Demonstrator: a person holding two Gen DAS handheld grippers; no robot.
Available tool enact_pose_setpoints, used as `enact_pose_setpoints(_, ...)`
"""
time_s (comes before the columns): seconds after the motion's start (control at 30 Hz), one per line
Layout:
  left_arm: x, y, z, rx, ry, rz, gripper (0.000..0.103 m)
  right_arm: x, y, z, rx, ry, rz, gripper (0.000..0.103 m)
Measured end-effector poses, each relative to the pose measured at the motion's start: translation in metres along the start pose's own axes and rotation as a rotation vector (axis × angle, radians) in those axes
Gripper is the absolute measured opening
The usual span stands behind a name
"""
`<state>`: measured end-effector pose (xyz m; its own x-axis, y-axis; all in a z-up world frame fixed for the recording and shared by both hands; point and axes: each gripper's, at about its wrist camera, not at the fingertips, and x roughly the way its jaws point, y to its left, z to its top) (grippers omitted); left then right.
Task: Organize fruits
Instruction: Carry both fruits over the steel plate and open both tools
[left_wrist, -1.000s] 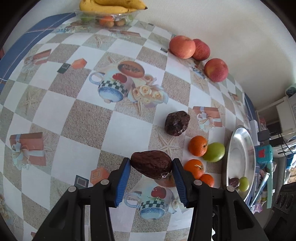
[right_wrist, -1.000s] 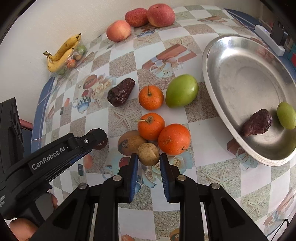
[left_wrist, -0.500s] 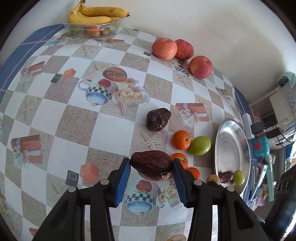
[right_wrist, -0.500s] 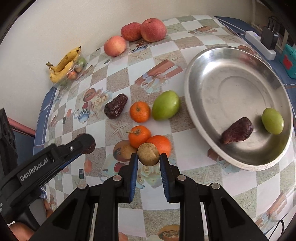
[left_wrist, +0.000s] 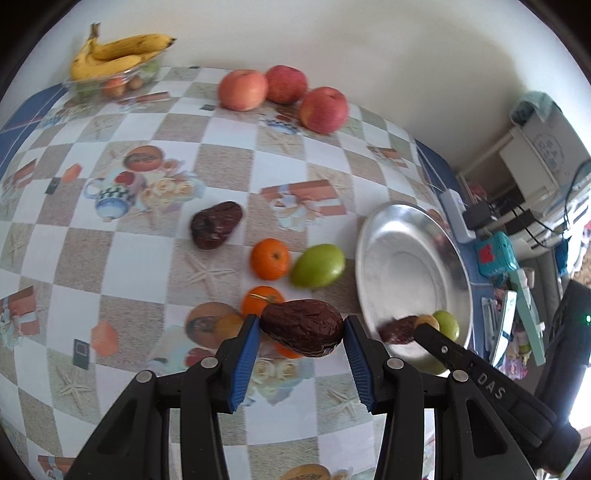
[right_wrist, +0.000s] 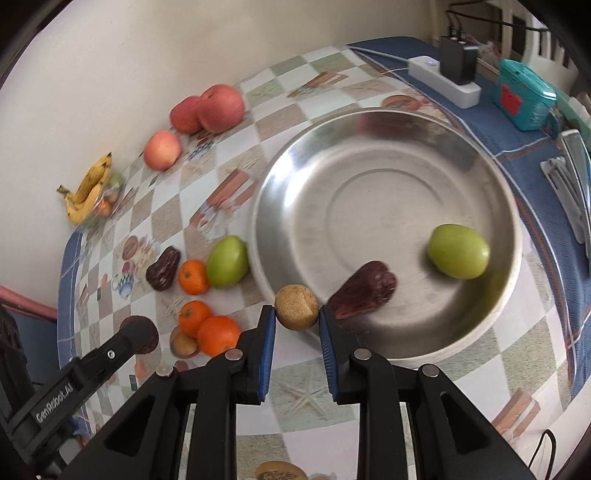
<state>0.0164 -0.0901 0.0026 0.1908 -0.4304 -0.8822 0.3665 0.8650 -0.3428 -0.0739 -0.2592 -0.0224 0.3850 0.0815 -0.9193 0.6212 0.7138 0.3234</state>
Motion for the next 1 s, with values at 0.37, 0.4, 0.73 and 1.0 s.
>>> enact_pose_setpoints(0.37,0.014,-0.06,-0.005,0.182,-0.06,-0.042,0.049,-0.015,-0.034,0.013,0.059,-0.074,-0.042,0.025)
enact_pose_setpoints(0.4,0.015,-0.062,-0.004,0.186,-0.065,-0.046,0.049,-0.016,-0.037,0.014,0.067,-0.082,-0.042,0.025)
enact_pose_setpoints(0.73,0.033,-0.08,0.0,0.246,-0.091,-0.023,0.049,-0.016,-0.047,0.022,0.094,-0.118,-0.051,0.025)
enact_pose_setpoints(1.0,0.047,-0.084,0.005,0.253,-0.092,-0.017,0.049,-0.014,-0.049,0.026,0.088,-0.136,-0.061,0.026)
